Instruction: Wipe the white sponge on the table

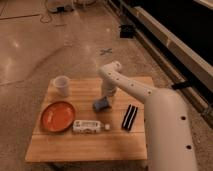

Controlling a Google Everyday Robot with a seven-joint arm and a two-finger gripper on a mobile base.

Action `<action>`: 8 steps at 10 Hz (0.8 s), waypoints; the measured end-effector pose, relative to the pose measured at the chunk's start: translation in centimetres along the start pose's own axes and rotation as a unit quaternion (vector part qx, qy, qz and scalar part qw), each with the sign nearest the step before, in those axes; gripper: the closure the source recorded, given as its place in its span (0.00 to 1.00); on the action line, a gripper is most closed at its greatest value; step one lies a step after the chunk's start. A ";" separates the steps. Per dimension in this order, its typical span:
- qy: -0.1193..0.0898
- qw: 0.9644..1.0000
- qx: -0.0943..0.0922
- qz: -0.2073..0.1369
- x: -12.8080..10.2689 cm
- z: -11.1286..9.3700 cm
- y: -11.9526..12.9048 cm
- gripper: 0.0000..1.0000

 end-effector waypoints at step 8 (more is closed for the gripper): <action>0.003 1.000 -0.006 0.006 1.6 0.1 1.3 0.67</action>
